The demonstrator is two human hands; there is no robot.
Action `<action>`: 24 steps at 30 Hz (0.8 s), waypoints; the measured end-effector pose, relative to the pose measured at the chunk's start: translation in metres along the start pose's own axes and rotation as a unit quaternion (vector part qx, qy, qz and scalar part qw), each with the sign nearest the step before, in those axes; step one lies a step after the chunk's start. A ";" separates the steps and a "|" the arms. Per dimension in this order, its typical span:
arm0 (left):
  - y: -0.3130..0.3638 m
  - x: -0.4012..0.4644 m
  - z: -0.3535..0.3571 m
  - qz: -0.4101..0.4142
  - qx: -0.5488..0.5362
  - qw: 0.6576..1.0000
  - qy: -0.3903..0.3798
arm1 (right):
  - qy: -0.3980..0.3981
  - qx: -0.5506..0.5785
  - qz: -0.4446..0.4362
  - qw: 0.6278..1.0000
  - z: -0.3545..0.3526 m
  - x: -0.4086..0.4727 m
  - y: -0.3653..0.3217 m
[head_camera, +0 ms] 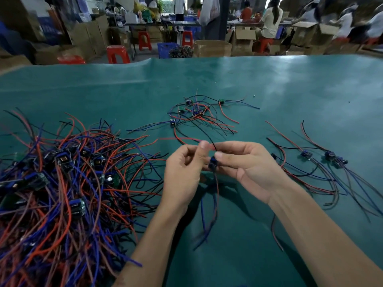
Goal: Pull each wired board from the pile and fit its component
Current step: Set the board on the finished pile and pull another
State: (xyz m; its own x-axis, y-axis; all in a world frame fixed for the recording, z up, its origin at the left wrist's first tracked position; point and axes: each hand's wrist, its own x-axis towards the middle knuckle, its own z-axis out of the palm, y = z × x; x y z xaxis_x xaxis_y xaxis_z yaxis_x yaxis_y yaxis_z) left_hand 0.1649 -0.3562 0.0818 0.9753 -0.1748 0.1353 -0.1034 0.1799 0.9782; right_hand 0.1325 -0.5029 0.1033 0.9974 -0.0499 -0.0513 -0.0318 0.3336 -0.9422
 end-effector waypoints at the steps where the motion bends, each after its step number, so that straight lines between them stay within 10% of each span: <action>1: 0.001 0.000 -0.001 0.003 0.016 0.999 -0.029 | 0.017 0.015 -0.009 1.000 0.001 0.000 -0.001; 14: -0.003 0.002 -0.002 -0.018 0.023 0.995 -0.101 | 0.185 -0.158 -0.183 0.952 0.002 0.002 -0.006; 24: -0.008 0.005 -0.002 0.004 0.031 0.998 -0.058 | 0.409 0.120 -0.136 0.895 -0.045 -0.002 -0.041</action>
State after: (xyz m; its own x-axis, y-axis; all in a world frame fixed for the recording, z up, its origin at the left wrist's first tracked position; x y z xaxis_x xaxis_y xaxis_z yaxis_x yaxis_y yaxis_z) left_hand 0.1706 -0.3562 0.0747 0.9455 -0.2858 0.1562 -0.1259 0.1216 0.9846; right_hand 0.1285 -0.5587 0.1271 0.5830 -0.7987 -0.1487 0.3167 0.3920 -0.8638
